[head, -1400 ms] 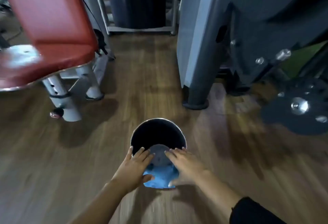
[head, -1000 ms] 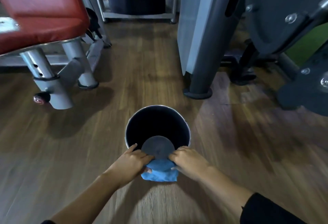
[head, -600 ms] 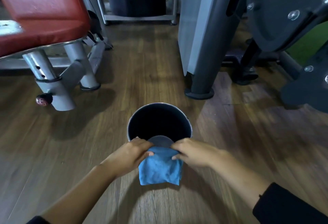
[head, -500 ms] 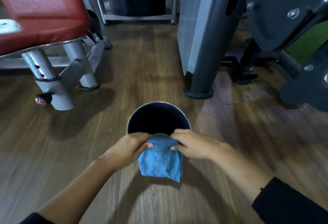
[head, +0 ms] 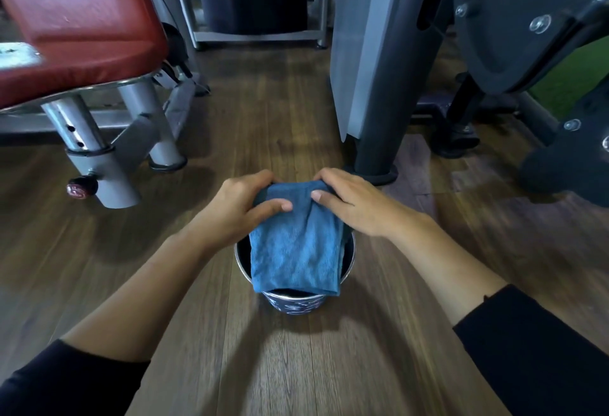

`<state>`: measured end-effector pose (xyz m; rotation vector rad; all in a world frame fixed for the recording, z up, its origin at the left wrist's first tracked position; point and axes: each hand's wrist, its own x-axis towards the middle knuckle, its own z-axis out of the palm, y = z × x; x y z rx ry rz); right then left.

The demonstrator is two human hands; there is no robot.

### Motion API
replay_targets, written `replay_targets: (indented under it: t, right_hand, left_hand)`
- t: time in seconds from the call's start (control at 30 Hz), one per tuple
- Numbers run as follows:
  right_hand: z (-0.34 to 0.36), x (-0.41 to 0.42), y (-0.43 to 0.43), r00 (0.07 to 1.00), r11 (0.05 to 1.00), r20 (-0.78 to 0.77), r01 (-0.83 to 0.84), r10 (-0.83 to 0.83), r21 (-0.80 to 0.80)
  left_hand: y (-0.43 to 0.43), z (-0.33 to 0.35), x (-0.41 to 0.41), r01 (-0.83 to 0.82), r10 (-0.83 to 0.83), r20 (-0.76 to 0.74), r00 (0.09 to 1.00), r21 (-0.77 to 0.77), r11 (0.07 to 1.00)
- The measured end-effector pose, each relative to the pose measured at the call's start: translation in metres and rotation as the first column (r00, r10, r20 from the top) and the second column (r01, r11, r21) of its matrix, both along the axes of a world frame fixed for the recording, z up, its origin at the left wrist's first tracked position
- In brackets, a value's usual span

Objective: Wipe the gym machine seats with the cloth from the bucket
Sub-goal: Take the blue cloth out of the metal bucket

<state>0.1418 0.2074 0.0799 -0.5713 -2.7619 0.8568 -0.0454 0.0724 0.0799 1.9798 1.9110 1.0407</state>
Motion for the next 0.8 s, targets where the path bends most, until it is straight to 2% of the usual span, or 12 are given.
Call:
replay_targets:
  t: [0.07, 0.17, 0.3, 0.53, 0.67, 0.8]
  right_hand:
    - [0.002, 0.003, 0.000, 0.999, 1.000, 0.029, 0.015, -0.015, -0.005]
    - [-0.001, 0.007, -0.001, 0.998, 0.996, 0.059, 0.011, -0.016, 0.088]
    - [-0.008, 0.010, 0.000, 0.999, 0.993, 0.037, 0.021, -0.025, 0.120]
    - [-0.002, 0.012, -0.001, 0.998, 0.988, -0.052, 0.034, -0.026, 0.148]
    - [-0.005, 0.011, 0.001, 0.991, 0.963, -0.134, 0.031, 0.006, 0.269]
    - [-0.011, 0.007, 0.000, 0.988, 0.924, -0.151, 0.092, -0.037, 0.371]
  left_hand:
    - [0.002, 0.003, 0.001, 0.024, -0.024, -0.004, 1.000, -0.021, 0.999]
    - [0.002, -0.002, 0.001, 0.028, -0.030, -0.042, 0.999, -0.029, 0.999]
    - [-0.003, -0.005, 0.003, -0.079, 0.078, -0.024, 0.997, -0.012, 0.997]
    - [-0.005, -0.002, 0.003, -0.103, 0.125, -0.165, 0.978, 0.136, 0.985]
    - [-0.005, -0.003, 0.003, -0.124, 0.172, -0.270, 0.947, 0.185, 0.975]
    - [-0.002, -0.004, 0.003, -0.129, 0.207, -0.371, 0.905, 0.225, 0.966]
